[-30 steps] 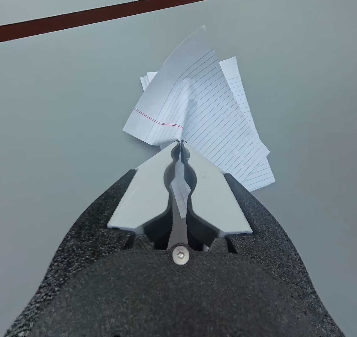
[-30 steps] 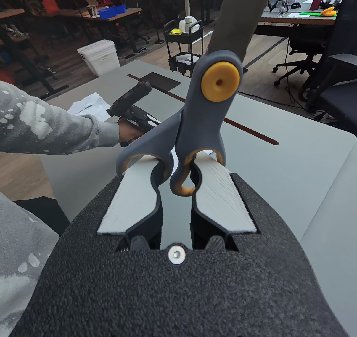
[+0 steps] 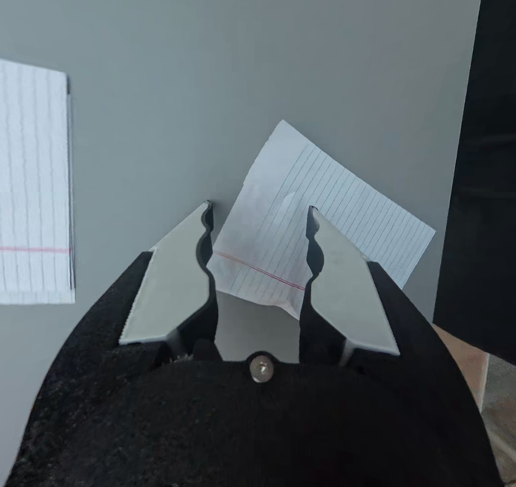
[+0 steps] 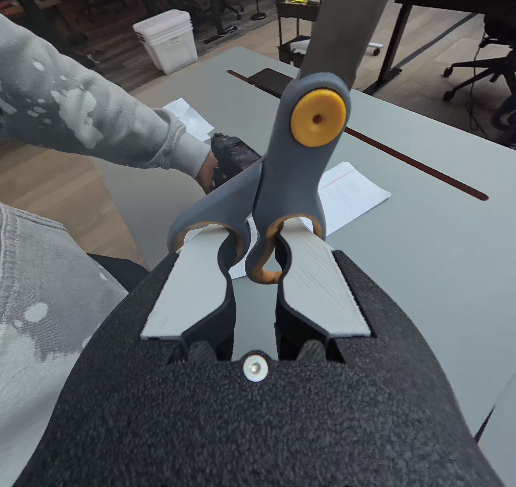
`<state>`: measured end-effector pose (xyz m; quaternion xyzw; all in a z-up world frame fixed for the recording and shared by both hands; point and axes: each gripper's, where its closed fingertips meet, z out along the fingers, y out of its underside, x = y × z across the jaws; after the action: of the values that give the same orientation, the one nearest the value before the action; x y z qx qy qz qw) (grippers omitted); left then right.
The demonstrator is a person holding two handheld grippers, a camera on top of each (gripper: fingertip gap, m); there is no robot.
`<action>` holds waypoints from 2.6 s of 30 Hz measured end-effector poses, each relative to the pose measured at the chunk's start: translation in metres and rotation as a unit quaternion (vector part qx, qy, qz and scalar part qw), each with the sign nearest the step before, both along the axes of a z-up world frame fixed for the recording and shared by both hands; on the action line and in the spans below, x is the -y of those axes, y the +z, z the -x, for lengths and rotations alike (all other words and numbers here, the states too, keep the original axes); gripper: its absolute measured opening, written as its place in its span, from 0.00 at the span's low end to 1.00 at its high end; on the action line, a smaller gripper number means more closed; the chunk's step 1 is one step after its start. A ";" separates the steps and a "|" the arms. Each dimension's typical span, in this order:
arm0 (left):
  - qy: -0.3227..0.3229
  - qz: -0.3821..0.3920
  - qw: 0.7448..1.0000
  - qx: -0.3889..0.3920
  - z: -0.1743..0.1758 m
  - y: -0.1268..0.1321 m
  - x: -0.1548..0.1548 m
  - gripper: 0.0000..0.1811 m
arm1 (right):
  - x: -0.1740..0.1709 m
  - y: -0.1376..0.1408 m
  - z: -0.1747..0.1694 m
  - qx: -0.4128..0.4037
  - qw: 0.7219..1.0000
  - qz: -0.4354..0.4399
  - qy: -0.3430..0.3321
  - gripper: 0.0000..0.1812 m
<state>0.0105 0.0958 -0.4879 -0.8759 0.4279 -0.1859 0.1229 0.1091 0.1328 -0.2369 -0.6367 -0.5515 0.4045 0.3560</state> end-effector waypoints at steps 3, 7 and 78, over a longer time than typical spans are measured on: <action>-0.095 -0.032 0.995 -0.004 -0.007 -0.007 -0.003 0.32 | 0.014 0.001 -0.010 0.006 0.998 0.006 -0.058 0.11; -0.133 -0.077 0.988 -0.023 0.006 -0.010 -0.006 0.17 | 0.038 0.000 -0.021 0.009 0.993 0.007 -0.121 0.11; 0.631 0.119 0.682 0.349 0.094 0.026 0.104 0.00 | 0.069 -0.059 0.019 0.011 0.989 0.105 0.106 0.11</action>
<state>-0.0830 -0.0083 -0.4621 -0.8174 -0.3256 -0.4062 0.2467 0.0904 0.0639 -0.2963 -0.6129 -0.5741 0.4887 0.2366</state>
